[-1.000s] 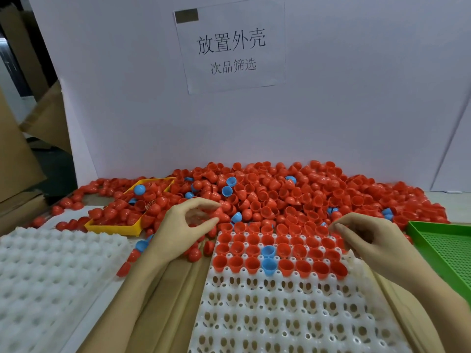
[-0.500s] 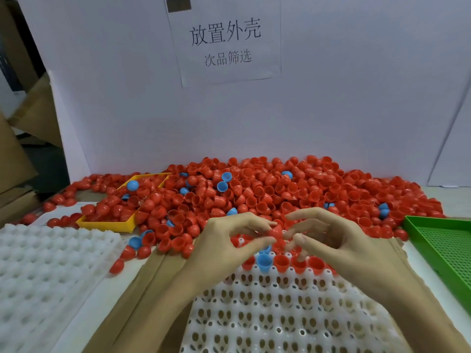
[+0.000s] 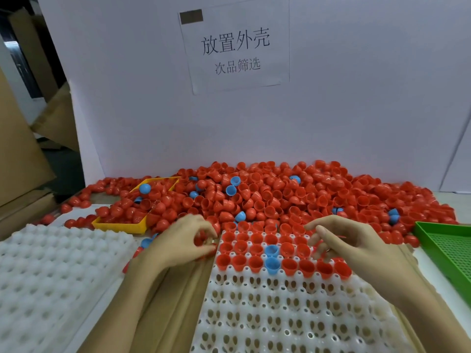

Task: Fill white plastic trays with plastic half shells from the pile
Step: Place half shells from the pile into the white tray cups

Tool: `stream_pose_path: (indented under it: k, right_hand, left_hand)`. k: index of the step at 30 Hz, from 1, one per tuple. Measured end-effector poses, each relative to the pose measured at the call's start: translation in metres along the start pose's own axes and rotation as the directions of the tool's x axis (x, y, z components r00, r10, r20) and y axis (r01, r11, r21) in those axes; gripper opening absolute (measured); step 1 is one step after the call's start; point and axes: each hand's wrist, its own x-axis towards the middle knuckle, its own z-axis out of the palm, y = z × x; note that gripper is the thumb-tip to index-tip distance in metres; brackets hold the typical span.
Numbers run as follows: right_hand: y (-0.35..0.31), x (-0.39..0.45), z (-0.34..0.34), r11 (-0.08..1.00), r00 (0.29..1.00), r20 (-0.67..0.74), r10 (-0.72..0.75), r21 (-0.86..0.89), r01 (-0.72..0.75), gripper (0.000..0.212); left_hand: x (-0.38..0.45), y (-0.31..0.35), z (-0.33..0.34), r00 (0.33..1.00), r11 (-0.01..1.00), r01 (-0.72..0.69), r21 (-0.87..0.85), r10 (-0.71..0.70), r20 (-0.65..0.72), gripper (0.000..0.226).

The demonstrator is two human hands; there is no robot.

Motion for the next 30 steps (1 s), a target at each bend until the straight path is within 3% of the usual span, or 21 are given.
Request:
stream_pose_path:
  k: [2, 6, 9, 12, 14, 16, 21, 23, 25, 30]
  right_hand:
    - [0.001, 0.001, -0.002, 1.000, 1.000, -0.014, 0.005, -0.007, -0.005, 0.024]
    - [0.003, 0.002, -0.004, 1.000, 1.000, -0.025, 0.004, -0.011, -0.004, 0.021]
    - [0.003, 0.002, -0.005, 1.000, 1.000, -0.023, 0.000, -0.007, 0.000, 0.020]
    - [0.001, 0.002, -0.006, 1.000, 1.000, -0.026, -0.002, -0.002, 0.002, 0.021]
    - [0.000, 0.001, -0.006, 1.000, 1.000, -0.022, 0.000, -0.002, 0.000, 0.020]
    - [0.000, 0.001, -0.005, 1.000, 1.000, -0.013, 0.003, -0.008, -0.004, 0.020]
    - [0.000, 0.001, -0.004, 1.000, 1.000, -0.008, 0.014, -0.009, -0.014, 0.021]
    - [-0.001, 0.001, -0.004, 1.000, 1.000, -0.014, 0.020, 0.005, -0.020, 0.021]
    - [-0.001, 0.001, -0.004, 1.000, 1.000, -0.015, 0.025, -0.006, -0.026, 0.022]
    - [0.000, 0.001, -0.004, 0.999, 1.000, -0.002, 0.028, -0.043, -0.029, 0.024]
  left_hand:
    - [0.001, 0.002, 0.010, 0.992, 0.995, -0.060, 0.082, 0.051, 0.112, 0.017]
    - [0.006, 0.001, 0.014, 0.997, 0.997, -0.074, 0.035, 0.073, 0.023, 0.011]
    - [0.007, -0.003, 0.006, 0.981, 0.995, -0.043, -0.084, 0.026, -0.193, 0.014]
    - [0.007, -0.012, -0.004, 0.846, 0.997, 0.063, -0.044, -0.076, -0.528, 0.022]
    - [0.004, -0.021, -0.009, 0.787, 0.970, 0.243, 0.016, -0.187, -0.588, 0.038]
    - [0.001, -0.027, -0.010, 0.799, 0.943, 0.324, 0.078, -0.228, -0.556, 0.053]
    - [0.006, -0.018, 0.002, 0.894, 0.999, 0.045, 0.007, -0.037, -0.447, 0.022]
    - [0.009, -0.009, 0.014, 0.949, 0.998, -0.009, -0.069, -0.014, -0.315, 0.028]
    - [0.014, -0.002, 0.031, 0.976, 1.000, 0.000, -0.003, 0.000, -0.216, 0.039]
    - [0.022, 0.001, 0.049, 0.966, 0.996, 0.025, 0.083, -0.003, -0.259, 0.023]
